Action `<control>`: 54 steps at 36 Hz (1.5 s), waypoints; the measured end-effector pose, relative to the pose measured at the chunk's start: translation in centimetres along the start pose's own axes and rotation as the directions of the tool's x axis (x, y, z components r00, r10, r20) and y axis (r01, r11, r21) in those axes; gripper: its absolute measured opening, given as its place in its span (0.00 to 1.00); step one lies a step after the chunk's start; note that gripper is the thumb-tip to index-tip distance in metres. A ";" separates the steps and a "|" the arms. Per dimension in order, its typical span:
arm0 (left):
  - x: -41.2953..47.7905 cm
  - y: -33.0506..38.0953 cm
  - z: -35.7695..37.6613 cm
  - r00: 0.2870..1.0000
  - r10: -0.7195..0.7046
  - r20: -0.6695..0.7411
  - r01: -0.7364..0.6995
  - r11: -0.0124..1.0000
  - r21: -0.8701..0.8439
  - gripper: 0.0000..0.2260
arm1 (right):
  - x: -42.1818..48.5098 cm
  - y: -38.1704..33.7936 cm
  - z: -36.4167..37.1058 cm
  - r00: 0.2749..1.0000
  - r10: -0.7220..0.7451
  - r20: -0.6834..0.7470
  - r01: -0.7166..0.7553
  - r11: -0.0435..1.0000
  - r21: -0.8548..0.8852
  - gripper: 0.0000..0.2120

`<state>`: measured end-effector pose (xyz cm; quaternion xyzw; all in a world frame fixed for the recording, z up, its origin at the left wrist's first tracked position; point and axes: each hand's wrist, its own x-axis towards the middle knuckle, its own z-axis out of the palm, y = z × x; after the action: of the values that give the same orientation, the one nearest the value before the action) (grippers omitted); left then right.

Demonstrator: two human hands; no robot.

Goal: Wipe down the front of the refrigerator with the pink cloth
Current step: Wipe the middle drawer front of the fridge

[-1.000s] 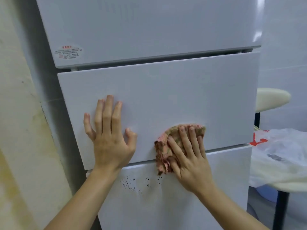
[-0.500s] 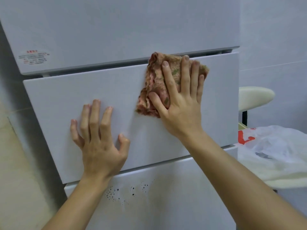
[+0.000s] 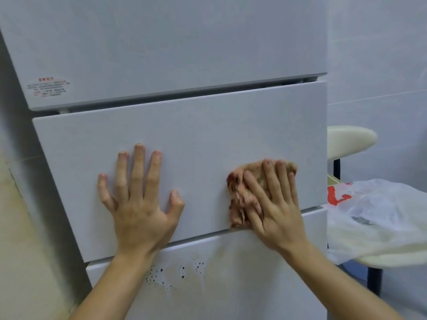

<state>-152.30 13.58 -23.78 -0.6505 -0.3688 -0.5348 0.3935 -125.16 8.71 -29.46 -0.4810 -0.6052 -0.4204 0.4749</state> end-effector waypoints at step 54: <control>-0.3 0.0 0.7 0.999 -0.009 -0.033 0.009 1.000 -0.016 0.32 | -2.1 4.3 -2.4 0.725 0.689 -0.021 -0.665 0.707 0.241 0.33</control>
<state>-152.01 14.21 -24.15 -0.6431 -0.3609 -0.5502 0.3919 -120.37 6.77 -30.79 -0.5908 -0.4015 -0.1739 0.6779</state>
